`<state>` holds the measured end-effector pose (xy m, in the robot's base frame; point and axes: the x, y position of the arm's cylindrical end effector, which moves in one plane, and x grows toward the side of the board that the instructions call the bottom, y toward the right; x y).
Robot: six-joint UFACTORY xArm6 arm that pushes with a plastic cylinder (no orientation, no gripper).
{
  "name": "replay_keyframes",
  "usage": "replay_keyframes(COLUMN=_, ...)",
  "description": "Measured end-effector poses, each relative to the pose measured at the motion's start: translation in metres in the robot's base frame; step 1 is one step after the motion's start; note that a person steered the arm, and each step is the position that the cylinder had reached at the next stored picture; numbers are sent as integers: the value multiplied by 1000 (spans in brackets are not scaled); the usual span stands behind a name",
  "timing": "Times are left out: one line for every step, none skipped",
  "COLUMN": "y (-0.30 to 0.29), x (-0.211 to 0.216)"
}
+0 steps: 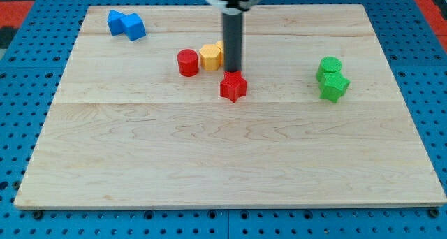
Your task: Move yellow blocks to the top centre of the board
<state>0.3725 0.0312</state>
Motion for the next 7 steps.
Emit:
replay_keyframes(y=17, x=-24)
replay_keyframes(y=-20, x=-6)
replay_keyframes(y=-32, x=43)
replay_keyframes(y=-93, x=25)
replay_keyframes(y=-87, x=-2)
replay_keyframes(y=-62, x=-36)
replay_keyframes(y=-25, x=-70)
